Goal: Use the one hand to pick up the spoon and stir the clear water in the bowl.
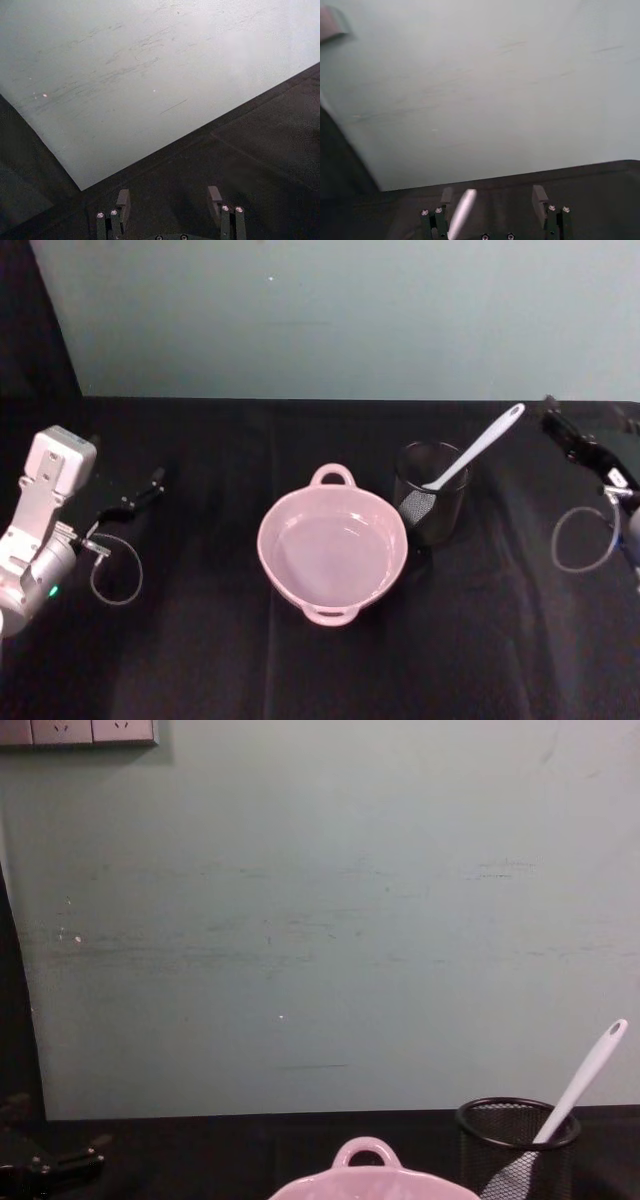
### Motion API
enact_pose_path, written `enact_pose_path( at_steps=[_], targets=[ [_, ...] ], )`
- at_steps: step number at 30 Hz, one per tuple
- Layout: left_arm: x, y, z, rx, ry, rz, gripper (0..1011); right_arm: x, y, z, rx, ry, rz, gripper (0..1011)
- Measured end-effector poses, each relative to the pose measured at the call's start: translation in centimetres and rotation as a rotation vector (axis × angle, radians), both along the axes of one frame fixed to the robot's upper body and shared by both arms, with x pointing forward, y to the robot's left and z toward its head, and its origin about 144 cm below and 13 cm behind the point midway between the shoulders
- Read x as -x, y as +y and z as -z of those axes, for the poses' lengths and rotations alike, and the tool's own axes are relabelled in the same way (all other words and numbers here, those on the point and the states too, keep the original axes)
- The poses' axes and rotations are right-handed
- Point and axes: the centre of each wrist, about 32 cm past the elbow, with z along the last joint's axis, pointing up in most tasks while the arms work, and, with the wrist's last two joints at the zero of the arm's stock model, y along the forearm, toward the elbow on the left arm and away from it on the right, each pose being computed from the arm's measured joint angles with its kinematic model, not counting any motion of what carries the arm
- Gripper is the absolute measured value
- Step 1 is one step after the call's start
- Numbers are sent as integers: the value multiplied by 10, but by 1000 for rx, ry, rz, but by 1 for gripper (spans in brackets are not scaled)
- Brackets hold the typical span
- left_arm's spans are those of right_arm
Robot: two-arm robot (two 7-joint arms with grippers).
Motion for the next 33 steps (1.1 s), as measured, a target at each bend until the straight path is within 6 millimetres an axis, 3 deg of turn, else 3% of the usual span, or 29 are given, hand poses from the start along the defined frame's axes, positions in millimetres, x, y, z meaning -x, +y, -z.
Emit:
enact_pose_path(
  at_steps=[6,19,33],
  targets=[
    [0,0,0,0,0,0,1011,-1,-12,11,58,28,116,1003],
    [0,0,0,0,0,0,1011,-15,-23,67,141,-13,218,1003],
    [0,0,0,0,0,0,1011,-17,-24,75,152,-23,215,1003]
  ],
)
